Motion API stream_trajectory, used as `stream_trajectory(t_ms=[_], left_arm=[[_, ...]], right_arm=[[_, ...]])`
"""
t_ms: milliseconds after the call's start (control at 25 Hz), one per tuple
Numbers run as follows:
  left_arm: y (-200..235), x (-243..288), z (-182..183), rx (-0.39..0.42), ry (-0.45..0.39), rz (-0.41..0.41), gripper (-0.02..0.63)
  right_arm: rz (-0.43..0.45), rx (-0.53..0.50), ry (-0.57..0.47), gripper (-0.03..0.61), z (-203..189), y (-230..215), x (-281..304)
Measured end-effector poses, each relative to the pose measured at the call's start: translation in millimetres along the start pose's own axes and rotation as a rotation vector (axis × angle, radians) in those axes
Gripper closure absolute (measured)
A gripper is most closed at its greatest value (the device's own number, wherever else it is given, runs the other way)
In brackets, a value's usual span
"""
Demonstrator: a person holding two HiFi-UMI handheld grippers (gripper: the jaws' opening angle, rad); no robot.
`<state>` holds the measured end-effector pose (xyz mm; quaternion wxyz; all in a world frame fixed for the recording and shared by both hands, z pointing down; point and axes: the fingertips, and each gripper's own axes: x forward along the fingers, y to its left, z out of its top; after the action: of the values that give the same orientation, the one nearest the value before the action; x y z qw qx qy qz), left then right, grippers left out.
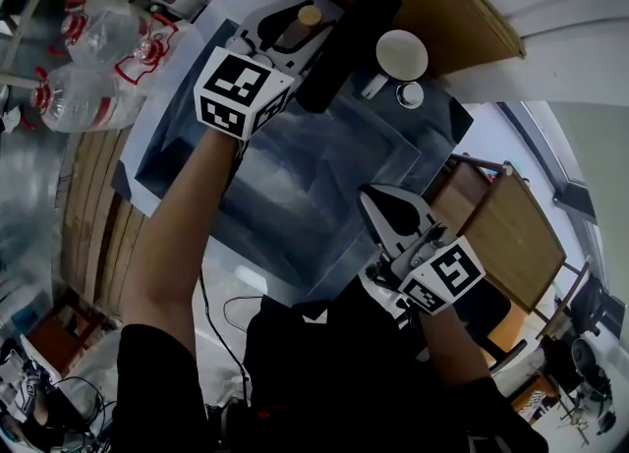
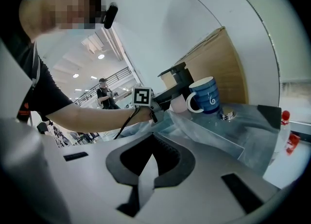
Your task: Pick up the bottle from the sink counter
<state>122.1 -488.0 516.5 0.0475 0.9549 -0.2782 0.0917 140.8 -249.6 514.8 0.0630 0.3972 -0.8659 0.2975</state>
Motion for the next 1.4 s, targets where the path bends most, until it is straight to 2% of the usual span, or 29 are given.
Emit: stream_trajectory(t_ms=[160, 640, 1160, 1400], left_arm=[[-0.2, 0.2, 1.5, 0.017, -0.001, 0.001, 0.465], [-1.3, -13.8, 1.7, 0.032, 0.032, 0.015, 0.471], [-2.7, -77.6, 33.7, 0.038, -0.002, 0.038, 0.471], [-9.3, -115.7, 48.4, 0.026, -0.016, 0.050, 0.471]], right_arm=[[-0.001, 0.006, 0.000, 0.575, -2.0, -1.3, -0.2], [-0.014, -0.005, -0.027, 0.575, 12.1, 5.4, -3.7], [-0.018, -0.064, -0.067, 0.575, 37.6, 41.6, 0.2], [-0.032, -0.128, -0.062, 0.575, 46.2, 59.7, -0.5]])
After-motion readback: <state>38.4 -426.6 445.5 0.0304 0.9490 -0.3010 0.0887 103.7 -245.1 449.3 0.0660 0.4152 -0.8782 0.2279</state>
